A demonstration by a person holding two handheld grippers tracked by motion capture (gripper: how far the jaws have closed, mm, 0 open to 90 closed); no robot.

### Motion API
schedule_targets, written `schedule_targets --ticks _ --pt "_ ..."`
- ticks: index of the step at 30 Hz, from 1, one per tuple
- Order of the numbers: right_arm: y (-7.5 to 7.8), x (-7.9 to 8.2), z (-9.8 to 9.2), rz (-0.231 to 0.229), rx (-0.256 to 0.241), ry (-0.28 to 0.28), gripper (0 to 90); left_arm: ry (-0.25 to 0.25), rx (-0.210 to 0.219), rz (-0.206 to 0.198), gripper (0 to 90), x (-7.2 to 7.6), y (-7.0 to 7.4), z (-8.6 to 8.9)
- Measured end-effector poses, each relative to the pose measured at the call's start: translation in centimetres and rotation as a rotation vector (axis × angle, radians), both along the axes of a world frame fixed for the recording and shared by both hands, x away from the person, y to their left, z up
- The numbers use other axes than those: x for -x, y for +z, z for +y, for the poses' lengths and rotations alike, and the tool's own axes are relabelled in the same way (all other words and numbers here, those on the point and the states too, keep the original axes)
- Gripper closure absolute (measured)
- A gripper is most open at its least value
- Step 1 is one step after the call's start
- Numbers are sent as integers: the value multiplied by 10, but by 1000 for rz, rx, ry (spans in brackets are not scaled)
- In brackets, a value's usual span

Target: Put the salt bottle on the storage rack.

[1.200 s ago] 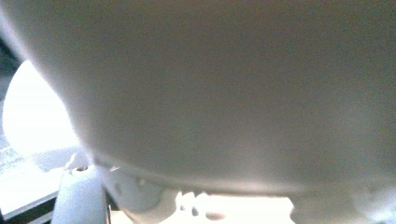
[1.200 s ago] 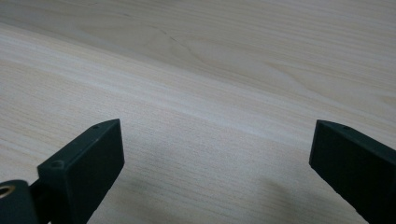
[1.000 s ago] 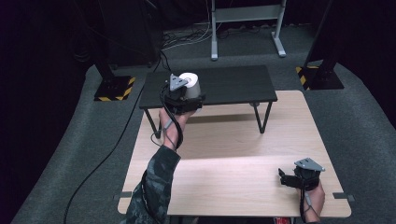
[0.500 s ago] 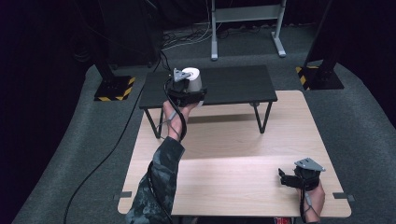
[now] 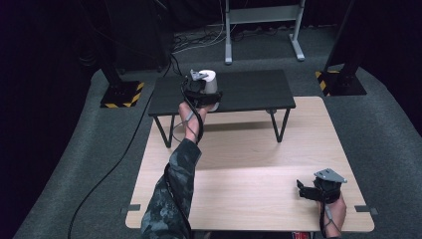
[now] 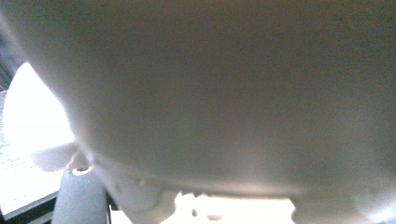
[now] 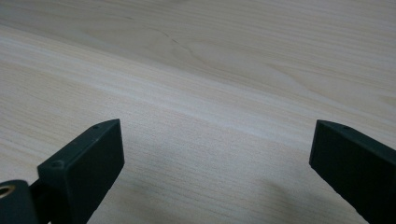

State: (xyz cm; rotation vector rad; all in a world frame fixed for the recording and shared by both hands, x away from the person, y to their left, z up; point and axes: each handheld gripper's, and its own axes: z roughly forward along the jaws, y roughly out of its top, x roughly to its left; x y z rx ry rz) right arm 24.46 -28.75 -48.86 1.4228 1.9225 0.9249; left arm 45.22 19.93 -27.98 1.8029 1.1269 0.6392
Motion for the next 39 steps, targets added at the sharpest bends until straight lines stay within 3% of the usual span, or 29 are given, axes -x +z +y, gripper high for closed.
schedule_targets --ticks 2,8,18,23,24,26,27,34,35,36,37,39 --pt "0 0 0 0 -2 0 17 3 -21 -19 291 0 -2 -4" --pt "0 0 0 1 2 2 16 7 -17 -40 292 0 -8 -6" --pt "0 0 0 -1 4 1 15 3 -24 -38 291 -5 -7 -6" --pt "0 0 0 -1 1 0 14 -6 -31 -16 289 -8 -2 -5" --pt "0 0 0 -2 1 0 14 -18 -37 5 275 -10 2 -3" --pt "0 1 0 -2 -3 -1 14 -22 -46 16 95 -11 4 -3" --pt "0 1 -1 -3 -6 -1 13 -28 -57 20 61 -10 5 -3" --pt "0 1 0 -3 -1 -3 13 2 -52 -14 0 14 -3 8" --pt "0 1 0 -3 -1 -4 13 -3 -55 -14 0 19 -5 10" --pt "0 1 0 -3 0 -5 13 -23 -61 -28 0 33 -11 18" --pt "0 1 0 -3 0 -5 13 -23 -61 -28 0 33 -11 18" --pt "0 1 1 -2 2 -6 12 -38 -59 -31 0 47 -19 26"
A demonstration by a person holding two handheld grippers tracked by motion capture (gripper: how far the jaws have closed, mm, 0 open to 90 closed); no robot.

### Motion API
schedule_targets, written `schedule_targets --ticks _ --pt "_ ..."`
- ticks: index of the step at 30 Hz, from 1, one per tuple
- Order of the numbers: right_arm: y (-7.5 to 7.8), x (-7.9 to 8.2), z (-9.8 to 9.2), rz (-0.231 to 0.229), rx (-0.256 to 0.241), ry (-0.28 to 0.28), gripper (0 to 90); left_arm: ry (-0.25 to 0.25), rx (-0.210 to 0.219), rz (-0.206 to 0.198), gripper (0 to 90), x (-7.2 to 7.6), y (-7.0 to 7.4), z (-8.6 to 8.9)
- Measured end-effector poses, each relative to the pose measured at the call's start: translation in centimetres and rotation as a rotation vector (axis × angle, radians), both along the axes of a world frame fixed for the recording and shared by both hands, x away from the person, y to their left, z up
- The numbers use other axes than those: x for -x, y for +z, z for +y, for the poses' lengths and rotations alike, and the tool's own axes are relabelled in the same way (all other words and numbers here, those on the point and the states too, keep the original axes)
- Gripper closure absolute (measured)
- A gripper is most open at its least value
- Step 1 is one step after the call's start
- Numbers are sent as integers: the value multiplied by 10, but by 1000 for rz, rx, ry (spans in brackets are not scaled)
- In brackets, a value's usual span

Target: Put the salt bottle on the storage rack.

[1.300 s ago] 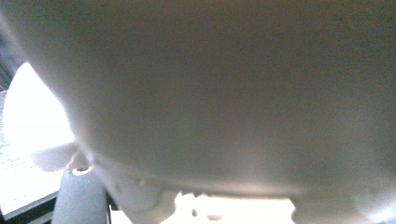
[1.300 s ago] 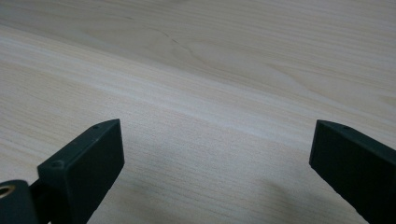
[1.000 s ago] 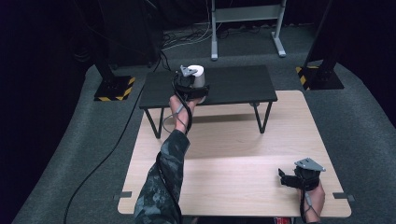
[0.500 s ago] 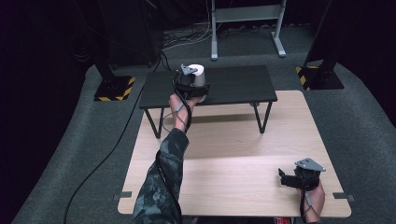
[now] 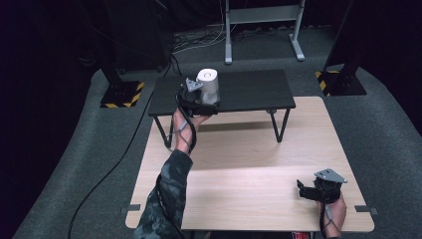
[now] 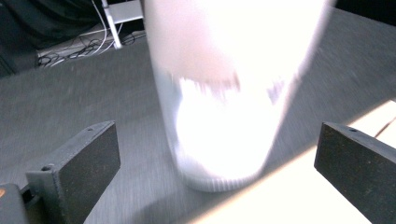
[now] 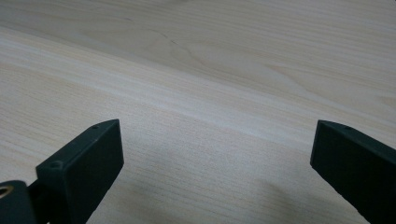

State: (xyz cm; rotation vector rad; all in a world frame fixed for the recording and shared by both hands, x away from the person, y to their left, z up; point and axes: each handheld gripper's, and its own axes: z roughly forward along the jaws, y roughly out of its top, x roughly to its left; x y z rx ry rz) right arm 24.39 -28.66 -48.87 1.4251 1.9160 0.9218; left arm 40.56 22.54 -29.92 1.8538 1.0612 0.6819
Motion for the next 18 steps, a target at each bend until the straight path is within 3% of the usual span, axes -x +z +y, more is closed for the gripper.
schedule_targets --ticks 4,8,16,18 --pt "0 0 0 0 4 1 12 -6 -28 -4 0 24 -17 9" --pt "0 0 1 -2 5 -2 12 -16 -76 -15 0 58 -48 19" --pt "0 -1 4 2 20 -4 11 6 -100 25 0 104 -103 27" --pt "0 -1 4 2 19 -6 11 1 -100 66 0 119 -128 29"
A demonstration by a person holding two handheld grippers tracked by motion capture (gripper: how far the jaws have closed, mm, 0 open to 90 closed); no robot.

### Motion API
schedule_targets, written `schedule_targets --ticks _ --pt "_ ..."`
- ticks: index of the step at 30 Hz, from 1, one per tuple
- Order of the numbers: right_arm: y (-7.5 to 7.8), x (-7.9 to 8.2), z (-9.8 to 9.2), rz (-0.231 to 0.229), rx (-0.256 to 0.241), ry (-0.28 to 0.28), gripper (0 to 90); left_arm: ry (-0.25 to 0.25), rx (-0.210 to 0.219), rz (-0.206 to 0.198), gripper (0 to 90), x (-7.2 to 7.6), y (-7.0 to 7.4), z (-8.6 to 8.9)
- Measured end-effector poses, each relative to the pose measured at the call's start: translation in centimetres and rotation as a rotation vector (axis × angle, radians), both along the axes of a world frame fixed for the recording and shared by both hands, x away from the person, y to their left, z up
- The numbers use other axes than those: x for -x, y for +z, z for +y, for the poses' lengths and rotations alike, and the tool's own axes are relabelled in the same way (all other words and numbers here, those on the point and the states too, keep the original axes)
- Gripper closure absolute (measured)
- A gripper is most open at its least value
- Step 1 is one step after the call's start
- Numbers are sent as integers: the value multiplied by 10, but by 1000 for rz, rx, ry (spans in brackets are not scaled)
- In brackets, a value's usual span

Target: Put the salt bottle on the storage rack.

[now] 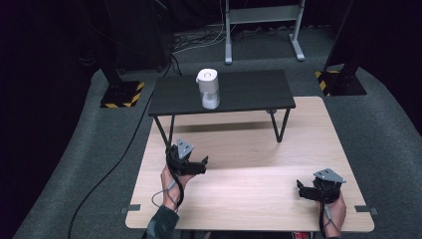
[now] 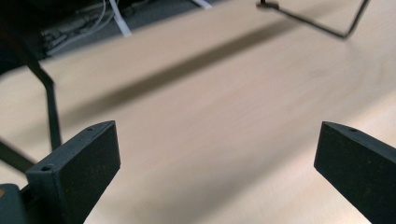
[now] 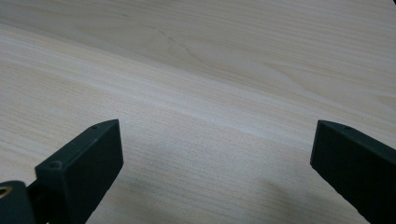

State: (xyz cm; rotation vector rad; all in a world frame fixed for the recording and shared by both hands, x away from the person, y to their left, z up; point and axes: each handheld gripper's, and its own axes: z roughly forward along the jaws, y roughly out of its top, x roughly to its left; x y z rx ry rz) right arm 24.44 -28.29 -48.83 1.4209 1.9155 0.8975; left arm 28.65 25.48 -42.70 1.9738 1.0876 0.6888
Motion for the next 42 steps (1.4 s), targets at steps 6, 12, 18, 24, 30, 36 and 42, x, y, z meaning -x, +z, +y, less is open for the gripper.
schedule_targets --ticks 6,12,18,24,30,36,42 --pt "0 0 0 3 2 1 11 34 -5 100 0 19 -41 2" --pt "1 -2 4 12 27 7 11 49 -34 98 0 27 -50 -5" --pt "0 0 3 2 19 1 11 41 -78 128 0 22 -47 -13" --pt "1 0 4 5 25 0 10 63 -71 132 0 21 -47 -13" --pt "1 0 7 6 39 -5 10 65 -93 106 0 26 -48 -18" --pt "2 -2 10 13 56 1 10 66 -89 111 1 24 -48 -19" --pt "3 -4 13 23 74 6 10 62 -90 110 2 23 -48 -21"
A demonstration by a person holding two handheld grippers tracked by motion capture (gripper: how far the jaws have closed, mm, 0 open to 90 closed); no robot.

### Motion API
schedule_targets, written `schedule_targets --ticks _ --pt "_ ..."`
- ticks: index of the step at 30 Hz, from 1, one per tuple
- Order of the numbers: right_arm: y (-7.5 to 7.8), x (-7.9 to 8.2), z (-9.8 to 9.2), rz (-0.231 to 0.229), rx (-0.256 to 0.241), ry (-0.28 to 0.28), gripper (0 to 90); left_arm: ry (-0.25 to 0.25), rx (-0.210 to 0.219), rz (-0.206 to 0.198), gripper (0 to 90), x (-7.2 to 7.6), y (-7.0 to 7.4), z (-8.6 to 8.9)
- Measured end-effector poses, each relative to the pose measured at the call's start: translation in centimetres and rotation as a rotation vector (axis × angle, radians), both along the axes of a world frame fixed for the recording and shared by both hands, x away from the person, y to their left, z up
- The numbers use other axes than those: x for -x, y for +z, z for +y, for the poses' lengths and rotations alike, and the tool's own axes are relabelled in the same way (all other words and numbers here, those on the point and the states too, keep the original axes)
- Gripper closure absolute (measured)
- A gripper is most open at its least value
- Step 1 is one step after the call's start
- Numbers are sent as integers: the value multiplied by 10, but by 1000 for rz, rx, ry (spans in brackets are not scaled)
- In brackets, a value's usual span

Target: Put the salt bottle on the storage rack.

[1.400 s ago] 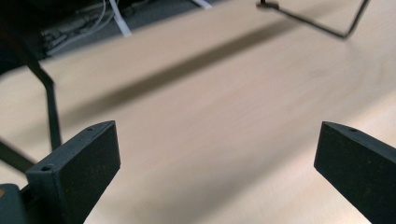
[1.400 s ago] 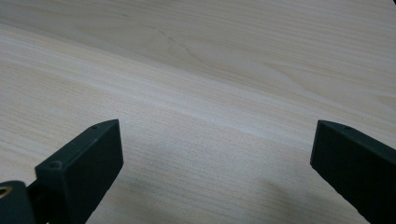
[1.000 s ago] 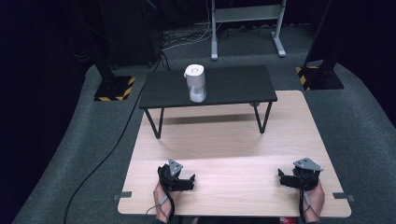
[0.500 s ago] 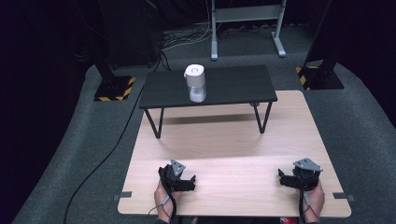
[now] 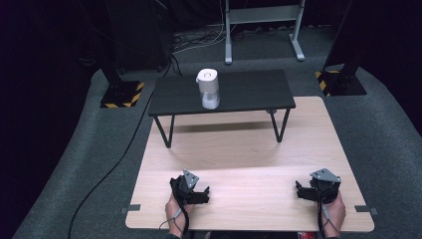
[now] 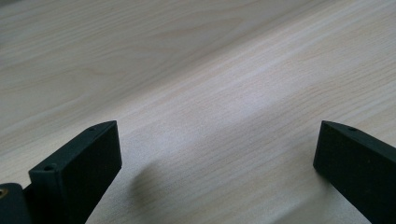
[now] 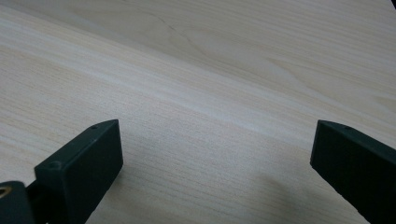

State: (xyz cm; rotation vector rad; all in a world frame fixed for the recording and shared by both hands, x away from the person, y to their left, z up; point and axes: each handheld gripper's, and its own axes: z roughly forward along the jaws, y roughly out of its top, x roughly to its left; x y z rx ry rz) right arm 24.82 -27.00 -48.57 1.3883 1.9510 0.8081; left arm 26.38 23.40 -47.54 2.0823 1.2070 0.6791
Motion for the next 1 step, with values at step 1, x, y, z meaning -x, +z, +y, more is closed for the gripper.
schedule_targets --ticks 1 --pt "0 0 0 2 2 2 10 -1 0 1 2 0 0 -1"
